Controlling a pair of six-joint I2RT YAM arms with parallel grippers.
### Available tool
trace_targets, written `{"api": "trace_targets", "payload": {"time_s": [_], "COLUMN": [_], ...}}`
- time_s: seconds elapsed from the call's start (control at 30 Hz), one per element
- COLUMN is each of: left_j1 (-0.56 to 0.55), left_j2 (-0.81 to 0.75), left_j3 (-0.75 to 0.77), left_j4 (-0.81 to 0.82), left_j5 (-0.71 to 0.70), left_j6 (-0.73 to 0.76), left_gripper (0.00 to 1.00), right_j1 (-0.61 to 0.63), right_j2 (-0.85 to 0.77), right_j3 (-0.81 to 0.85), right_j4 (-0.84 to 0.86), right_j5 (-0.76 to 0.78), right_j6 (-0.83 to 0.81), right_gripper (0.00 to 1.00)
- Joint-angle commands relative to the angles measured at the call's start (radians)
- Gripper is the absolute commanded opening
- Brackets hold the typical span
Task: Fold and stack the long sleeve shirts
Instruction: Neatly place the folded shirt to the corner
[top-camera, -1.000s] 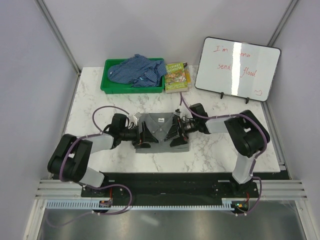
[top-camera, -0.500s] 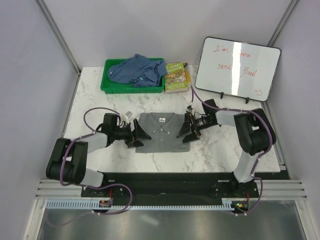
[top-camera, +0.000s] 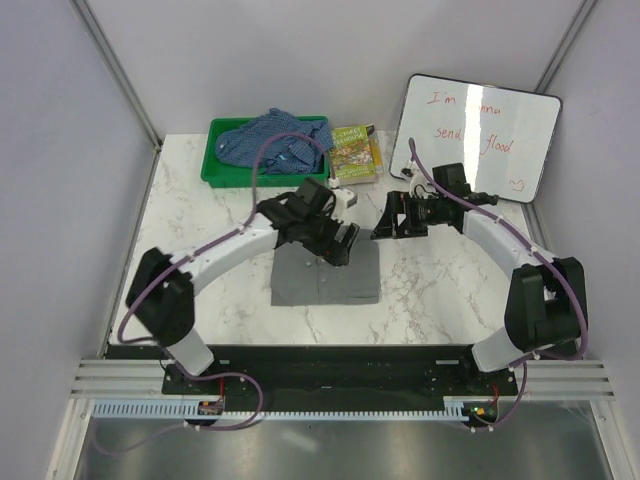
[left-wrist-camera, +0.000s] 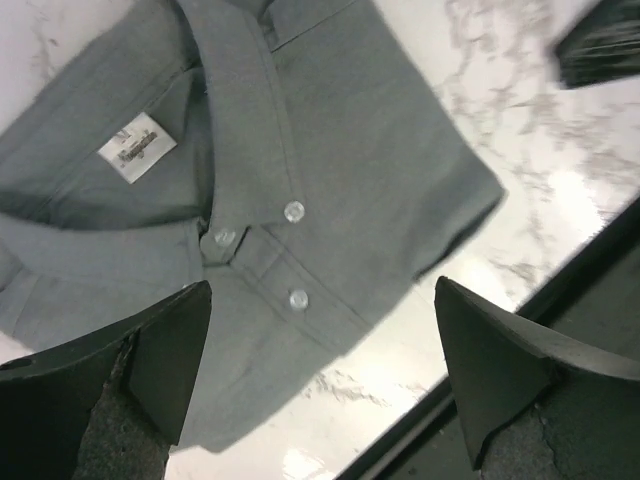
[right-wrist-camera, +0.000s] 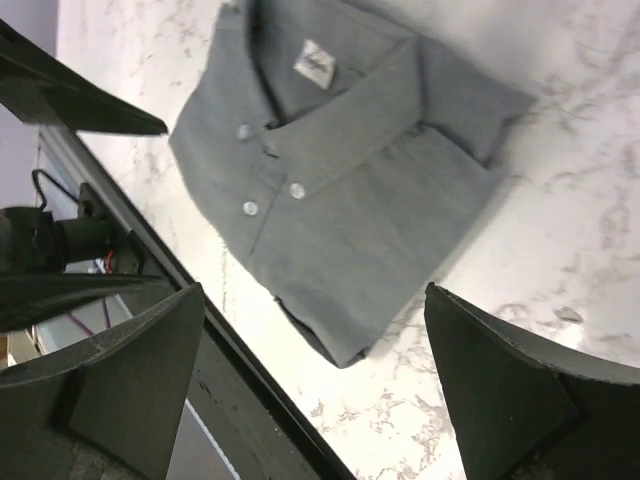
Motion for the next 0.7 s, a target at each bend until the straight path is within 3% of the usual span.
{"api": "trace_targets", "payload": {"time_s": [0.0,0.17,0.27,0.47,0.5,0.67], "left_j1": [-0.092,-0.083,0.007,0.315,0.399,0.611], "left_j2": [0.234,0.412,0.461,0.379,0.362,0.392], "left_j3": [0.135,0.177,0.11,-0.093,-0.113,-0.121], "left_j4": [-0.178,-0.204,-0.215,-0.208,-0.191,-0.258], "left_j5": [-0.215,-0.258,-0.22,-0.115,-0.116,-0.12], "left_j6": [0.045,0.074,0.134,0.321,0.391,0.721], "left_gripper": [1.0,0.99,0.99,0.99,0.99,0.99], "right_j1": [-0.045,-0.071,-0.083,-0.101,-0.103,-0.117], "right_j2": [0.012,0.0,-0.002,0.012,0.015,0.017], "right_j3": [0.046,0.059,0.068,0.065,0.07,0.09], "right_j4": [-0.048,-0.055,-0.071,-0.083,-0.087,-0.097], "right_j5": [0.042,0.036,0.035,0.002,0.001,-0.002], "right_j6": [-0.02,-0.027,-0.046,-0.061,-0.066,-0.089], "right_gripper": [0.98,0.98,0.98,0.98,0.98,0.98]}}
